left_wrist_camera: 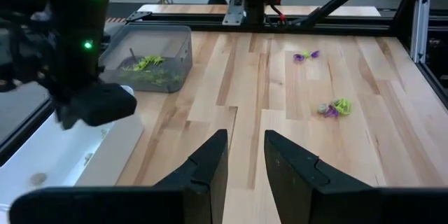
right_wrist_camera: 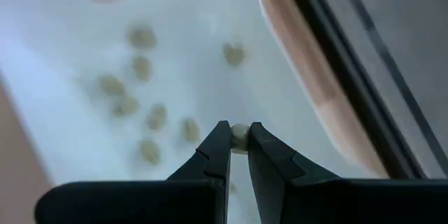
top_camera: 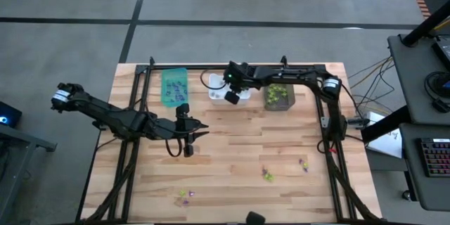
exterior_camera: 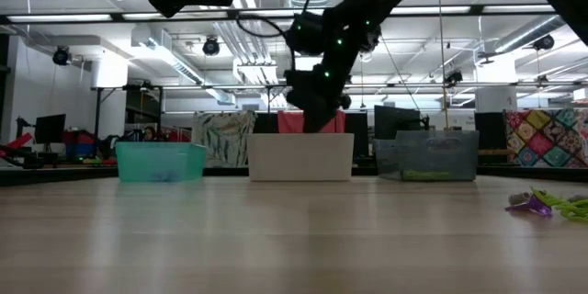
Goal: Sort Halloween decoration
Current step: Put the white skull toy into the white bin, then put the purple witch hat toy into the light blue bin
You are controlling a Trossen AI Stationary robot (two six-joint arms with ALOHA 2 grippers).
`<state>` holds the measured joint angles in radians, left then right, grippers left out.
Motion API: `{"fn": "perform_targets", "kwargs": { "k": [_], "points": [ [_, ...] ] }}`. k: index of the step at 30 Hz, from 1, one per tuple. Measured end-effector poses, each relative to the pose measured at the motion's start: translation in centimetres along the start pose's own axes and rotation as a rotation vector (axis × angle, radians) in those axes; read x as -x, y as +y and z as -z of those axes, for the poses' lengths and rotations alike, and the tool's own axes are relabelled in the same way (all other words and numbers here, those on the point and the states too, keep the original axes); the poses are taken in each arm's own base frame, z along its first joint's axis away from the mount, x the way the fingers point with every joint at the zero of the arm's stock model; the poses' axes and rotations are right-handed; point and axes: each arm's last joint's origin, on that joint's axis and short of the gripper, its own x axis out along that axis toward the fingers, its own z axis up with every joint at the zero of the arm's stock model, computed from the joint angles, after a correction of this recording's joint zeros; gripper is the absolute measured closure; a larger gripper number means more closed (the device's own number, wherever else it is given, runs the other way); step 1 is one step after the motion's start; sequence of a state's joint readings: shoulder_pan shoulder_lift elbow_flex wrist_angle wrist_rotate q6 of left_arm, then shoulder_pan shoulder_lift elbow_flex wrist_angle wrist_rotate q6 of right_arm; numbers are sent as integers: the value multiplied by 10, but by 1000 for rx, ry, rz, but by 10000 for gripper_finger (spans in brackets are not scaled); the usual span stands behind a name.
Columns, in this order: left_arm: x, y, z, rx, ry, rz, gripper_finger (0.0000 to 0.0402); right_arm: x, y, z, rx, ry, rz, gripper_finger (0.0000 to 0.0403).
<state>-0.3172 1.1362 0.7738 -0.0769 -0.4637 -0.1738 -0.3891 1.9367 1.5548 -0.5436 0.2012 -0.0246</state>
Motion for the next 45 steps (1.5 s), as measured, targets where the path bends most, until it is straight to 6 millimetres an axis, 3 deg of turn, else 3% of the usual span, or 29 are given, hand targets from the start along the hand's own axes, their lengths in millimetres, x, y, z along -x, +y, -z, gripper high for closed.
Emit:
{"fn": "perform_targets", "kwargs": {
  "k": [12,21,26,30,36,45],
  "points": [
    [0,0,0,-5,3,-1,324,-1,-5,15,-18,165,4,371],
    [-1,0,0,-4,1,-1,324,0,-5,14,-37,156,6,312],
    [-1,0,0,-4,2,-1,324,7,-6,10,-34,145,6,310],
    [-1,0,0,5,2,-1,324,35,-5,4,-40,130,-1,308],
    [-1,-1,0,16,-3,0,324,96,7,6,-48,113,-95,312],
    [-2,-1,-2,66,-22,5,324,177,56,31,9,136,-237,320]
  ]
}}
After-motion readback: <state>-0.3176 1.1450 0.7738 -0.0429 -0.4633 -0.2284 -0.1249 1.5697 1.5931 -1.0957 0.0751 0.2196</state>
